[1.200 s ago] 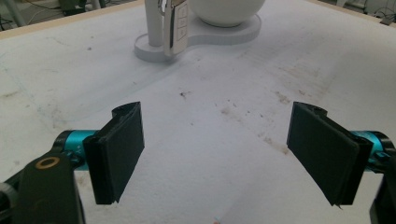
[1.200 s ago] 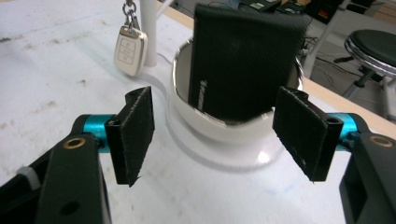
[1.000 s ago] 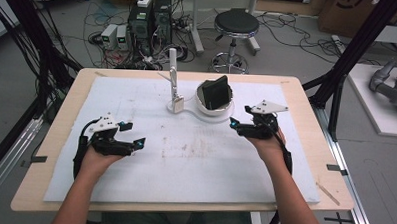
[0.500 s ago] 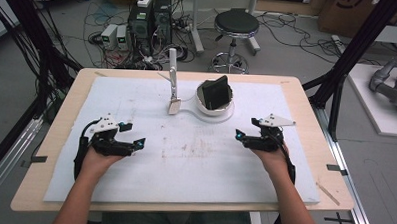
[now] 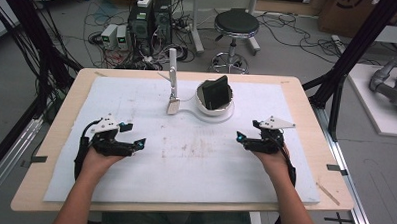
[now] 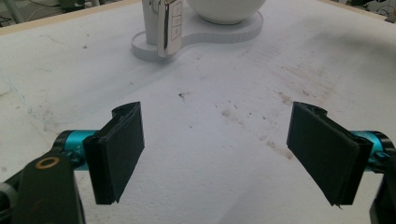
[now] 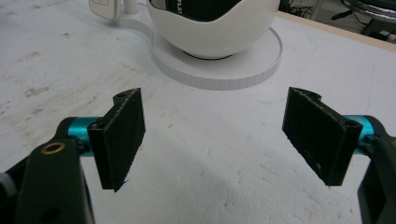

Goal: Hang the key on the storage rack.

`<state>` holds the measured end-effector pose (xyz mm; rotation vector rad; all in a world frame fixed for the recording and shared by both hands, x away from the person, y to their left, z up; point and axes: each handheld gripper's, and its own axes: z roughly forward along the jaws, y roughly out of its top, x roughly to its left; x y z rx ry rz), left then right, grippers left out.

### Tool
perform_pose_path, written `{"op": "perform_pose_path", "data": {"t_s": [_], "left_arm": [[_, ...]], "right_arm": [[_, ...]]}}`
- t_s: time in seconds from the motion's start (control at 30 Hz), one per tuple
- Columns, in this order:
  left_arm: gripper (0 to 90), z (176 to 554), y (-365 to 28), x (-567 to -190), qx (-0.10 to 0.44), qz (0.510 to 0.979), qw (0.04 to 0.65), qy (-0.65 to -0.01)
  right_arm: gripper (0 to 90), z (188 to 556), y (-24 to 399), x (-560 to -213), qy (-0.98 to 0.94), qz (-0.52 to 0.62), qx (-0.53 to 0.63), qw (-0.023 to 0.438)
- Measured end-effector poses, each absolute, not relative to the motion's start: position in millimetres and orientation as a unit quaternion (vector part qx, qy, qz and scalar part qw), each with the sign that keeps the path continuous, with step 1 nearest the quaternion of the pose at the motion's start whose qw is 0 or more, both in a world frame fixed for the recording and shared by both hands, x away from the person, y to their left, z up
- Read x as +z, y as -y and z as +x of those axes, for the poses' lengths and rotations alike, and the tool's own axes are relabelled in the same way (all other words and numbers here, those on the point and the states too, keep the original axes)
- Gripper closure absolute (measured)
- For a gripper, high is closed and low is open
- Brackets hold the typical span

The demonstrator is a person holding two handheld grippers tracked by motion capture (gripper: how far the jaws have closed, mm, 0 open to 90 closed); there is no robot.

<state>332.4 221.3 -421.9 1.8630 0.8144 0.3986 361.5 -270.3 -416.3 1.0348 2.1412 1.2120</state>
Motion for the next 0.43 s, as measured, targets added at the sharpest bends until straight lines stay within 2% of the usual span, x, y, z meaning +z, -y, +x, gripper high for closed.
{"op": "perform_pose_path", "data": {"t_s": [0.43], "left_arm": [[19.0, 332.3, -222.9, -422.0, 0.165, 0.774, 0.508, -0.340]], "right_arm": [[21.6, 362.3, 271.2, -417.6, -0.781, 0.378, 0.439, 0.234]]}}
